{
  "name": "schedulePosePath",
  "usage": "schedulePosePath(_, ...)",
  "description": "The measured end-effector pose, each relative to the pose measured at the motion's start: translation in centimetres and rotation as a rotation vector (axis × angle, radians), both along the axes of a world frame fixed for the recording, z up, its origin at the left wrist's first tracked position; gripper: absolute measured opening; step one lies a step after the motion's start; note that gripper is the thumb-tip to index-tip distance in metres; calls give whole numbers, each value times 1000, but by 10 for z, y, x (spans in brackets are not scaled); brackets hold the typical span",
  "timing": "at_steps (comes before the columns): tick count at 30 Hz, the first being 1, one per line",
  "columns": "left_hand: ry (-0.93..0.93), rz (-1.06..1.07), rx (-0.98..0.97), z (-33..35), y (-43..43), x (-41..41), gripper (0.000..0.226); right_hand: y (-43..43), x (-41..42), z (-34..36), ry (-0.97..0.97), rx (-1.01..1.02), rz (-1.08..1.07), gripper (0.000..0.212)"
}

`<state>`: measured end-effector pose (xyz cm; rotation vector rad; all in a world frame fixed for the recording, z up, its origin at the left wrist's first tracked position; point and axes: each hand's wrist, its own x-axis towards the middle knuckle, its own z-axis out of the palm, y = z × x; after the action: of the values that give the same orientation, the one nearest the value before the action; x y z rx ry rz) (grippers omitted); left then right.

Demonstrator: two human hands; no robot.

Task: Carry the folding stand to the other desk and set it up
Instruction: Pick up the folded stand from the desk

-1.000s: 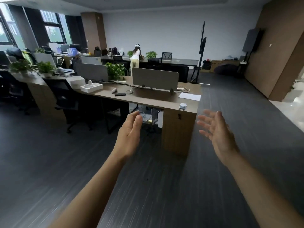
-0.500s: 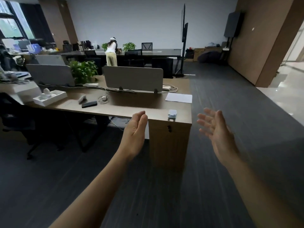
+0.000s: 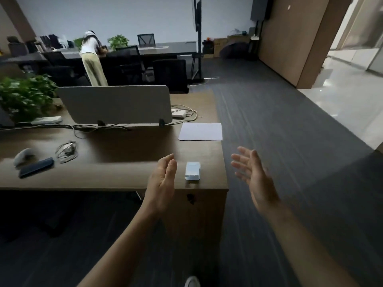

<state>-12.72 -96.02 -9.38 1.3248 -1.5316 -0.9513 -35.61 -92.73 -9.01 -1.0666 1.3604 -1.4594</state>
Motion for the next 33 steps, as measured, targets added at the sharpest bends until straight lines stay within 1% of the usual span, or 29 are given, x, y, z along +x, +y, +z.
schedulePosePath(2, -9, -7, 24, -31, -53, -11, 82, -52, -6, -29, 21, 37, -19, 56)
schedulePosePath(5, 7, -6, 110, -87, -130, -25, 75, -132, -7, -83, 81, 104, -52, 41)
schedulePosePath(8, 1, 21, 201, -145, -200, -37, 51, -209, 0, -144, 142, 202, -70, 28)
schedulePosePath(11, -77, 77, 260, -191, -251, -45, 44, -267, 7, -198, 252, 337, -73, 22)
schedulePosePath(13, -125, 98, 309, -223, -280, -48, 42, -300, 9, -232, 343, 439, -62, 23)
schedulePosePath(16, -235, 93, 413, -261, -306, -49, 41, -331, 15, -270, 411, 607, 32, 23)
schedulePosePath(18, -301, 81, 451, -281, -314, -50, 37, -339, 20, -290, 439, 667, 83, 14)
schedulePosePath(20, -323, 65, 460, -294, -319, -51, 30, -343, 24, -302, 477, 669, 81, 7)
schedulePosePath(23, -301, 84, 479, -304, -327, -53, 26, -353, 25, -307, 521, 679, 82, 15)
schedulePosePath(26, -275, 92, 479, -300, -331, -55, 25, -357, 23, -304, 487, 685, 97, 13)
schedulePosePath(28, -261, 92, 448, -289, -331, -56, 25, -359, 22, -295, 453, 675, 95, 12)
schedulePosePath(30, -227, 116, 405, -272, -328, -54, 25, -360, 22, -276, 471, 645, 116, 11)
schedulePosePath(33, -168, 159, 338, -230, -315, -46, 24, -354, 26, -234, 484, 544, 146, 10)
